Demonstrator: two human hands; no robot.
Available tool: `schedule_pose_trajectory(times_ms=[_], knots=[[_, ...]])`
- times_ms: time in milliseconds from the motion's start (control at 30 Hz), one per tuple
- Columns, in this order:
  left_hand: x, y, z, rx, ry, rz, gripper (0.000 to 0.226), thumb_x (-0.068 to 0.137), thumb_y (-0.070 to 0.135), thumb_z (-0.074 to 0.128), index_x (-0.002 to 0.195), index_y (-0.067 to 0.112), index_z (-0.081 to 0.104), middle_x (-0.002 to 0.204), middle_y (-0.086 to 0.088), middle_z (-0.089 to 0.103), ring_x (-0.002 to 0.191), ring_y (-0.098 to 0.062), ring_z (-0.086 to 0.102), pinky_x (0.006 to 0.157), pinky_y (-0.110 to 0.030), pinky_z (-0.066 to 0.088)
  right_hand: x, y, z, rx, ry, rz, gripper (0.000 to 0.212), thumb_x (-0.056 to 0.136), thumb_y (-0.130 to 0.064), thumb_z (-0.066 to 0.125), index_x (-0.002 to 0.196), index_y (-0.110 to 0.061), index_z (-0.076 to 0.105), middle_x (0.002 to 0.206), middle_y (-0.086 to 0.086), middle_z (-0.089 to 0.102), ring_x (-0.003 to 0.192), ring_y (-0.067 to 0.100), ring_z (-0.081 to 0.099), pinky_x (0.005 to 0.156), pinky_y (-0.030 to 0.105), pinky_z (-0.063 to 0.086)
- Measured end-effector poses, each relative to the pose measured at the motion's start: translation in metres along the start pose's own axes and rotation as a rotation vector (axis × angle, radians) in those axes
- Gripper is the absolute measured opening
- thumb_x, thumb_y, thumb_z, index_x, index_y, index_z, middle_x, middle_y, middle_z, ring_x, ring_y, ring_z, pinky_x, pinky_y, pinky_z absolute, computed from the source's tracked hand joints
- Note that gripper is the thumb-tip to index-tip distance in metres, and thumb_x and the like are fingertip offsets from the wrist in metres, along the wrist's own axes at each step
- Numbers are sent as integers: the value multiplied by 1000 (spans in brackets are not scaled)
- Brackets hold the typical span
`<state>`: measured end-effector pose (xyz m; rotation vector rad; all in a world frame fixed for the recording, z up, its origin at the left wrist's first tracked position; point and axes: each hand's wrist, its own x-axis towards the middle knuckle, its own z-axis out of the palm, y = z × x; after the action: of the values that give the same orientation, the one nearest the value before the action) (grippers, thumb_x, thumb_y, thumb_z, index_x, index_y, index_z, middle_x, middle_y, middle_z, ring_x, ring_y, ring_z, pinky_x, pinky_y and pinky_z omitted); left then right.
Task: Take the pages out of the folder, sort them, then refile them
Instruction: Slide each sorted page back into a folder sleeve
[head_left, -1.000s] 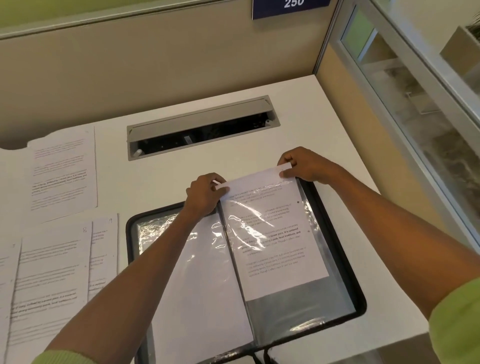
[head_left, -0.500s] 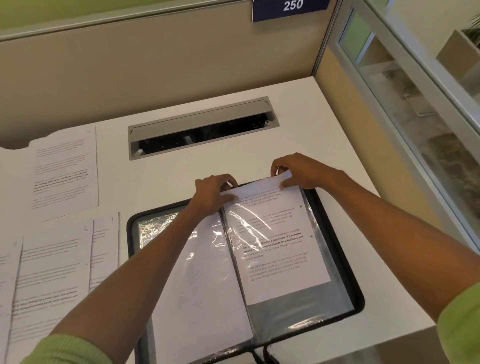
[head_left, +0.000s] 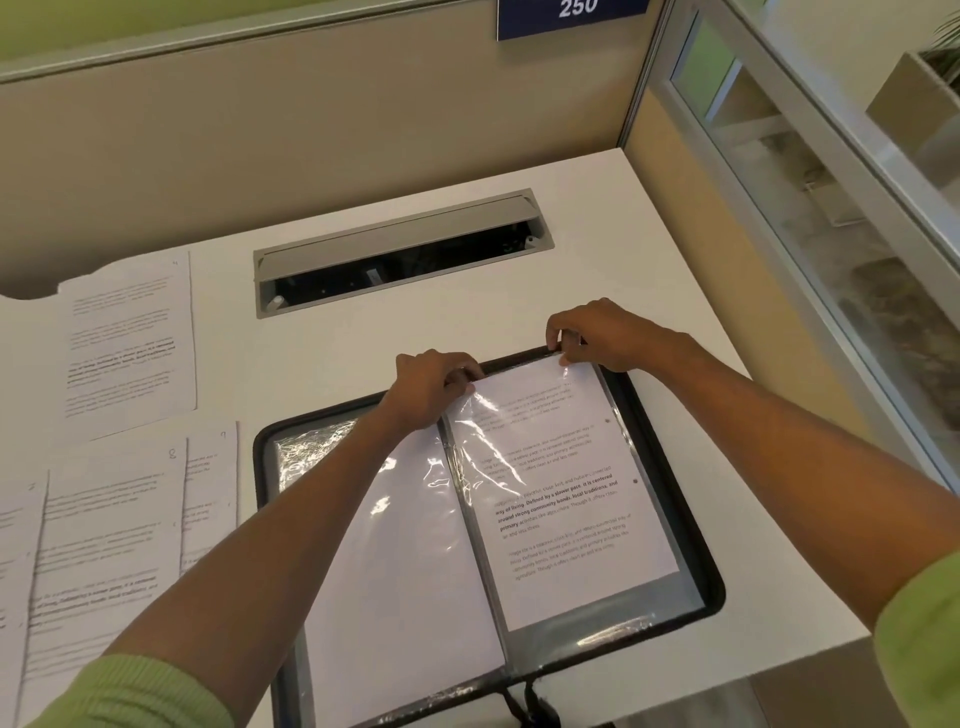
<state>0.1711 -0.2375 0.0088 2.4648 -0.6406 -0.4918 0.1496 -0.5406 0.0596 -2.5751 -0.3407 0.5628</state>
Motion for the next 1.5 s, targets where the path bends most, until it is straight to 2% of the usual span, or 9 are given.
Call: schedule_pose_trajectory(times_ms=[200,333,567,767,1000,1133,1233,1333,1500], knots=[[1,8,1,9,-45,14,17,91,40,78,100,25,73,96,13,70,92,-10,59,93,-40,28,0,4,1,-63,-39,5,21,85,-21,83,101,-16,70,98,0,69,90,15,59,90,29,32],[4,10,3,-56,-66,2,18,90,35,80,104,30,72,97,14,70,89,5,57,93,-39,28,0,5,0,-94,1,9,14,86,-18,81,95,-17,70,91,-5,68,85,12,57,102,37,30],[5,20,8,-70,-90,3,25,85,27,83,106,27,69,101,11,68,95,-9,60,93,-39,26,-3,1,-1,-158,25,-32,10,87,-17,79,92,-18,71,98,-7,63,96,16,57,91,34,27],[11,31,13,-5,-76,33,37,83,27,83,118,29,72,108,8,68,100,-12,61,97,-42,33,-5,-1,-2,-140,-16,-33,7,89,-14,73,87,-20,70,87,-16,64,91,12,59,97,38,31],[14,29,20,-17,-82,83,21,81,31,82,99,33,69,84,23,73,89,2,68,104,-50,40,-6,1,0,-117,-52,5,15,93,-12,65,84,-24,65,87,-10,69,91,15,62,103,40,30],[17,33,20,1,-131,109,20,81,36,82,92,30,67,88,20,74,90,-1,68,106,-49,40,-6,-1,3,-109,-60,47,27,91,-2,56,79,-26,58,73,-19,59,74,4,56,101,37,28],[17,35,21,19,-112,108,19,81,34,80,92,28,65,91,15,74,92,-9,69,105,-51,40,-7,-4,8,-129,-4,62,23,92,-4,61,80,-25,60,69,-19,54,73,7,54,101,37,30],[15,38,27,4,-135,116,28,84,29,77,109,30,65,93,17,74,93,-5,68,103,-50,42,-11,-6,15,-174,133,94,7,88,-14,70,93,-18,67,80,-13,58,88,18,59,100,40,32],[-8,52,39,97,65,121,59,95,34,69,150,30,48,147,5,56,135,-22,46,106,-42,24,-48,-20,57,-17,560,243,22,92,-14,64,114,-15,64,110,4,63,104,26,57,93,42,42]])
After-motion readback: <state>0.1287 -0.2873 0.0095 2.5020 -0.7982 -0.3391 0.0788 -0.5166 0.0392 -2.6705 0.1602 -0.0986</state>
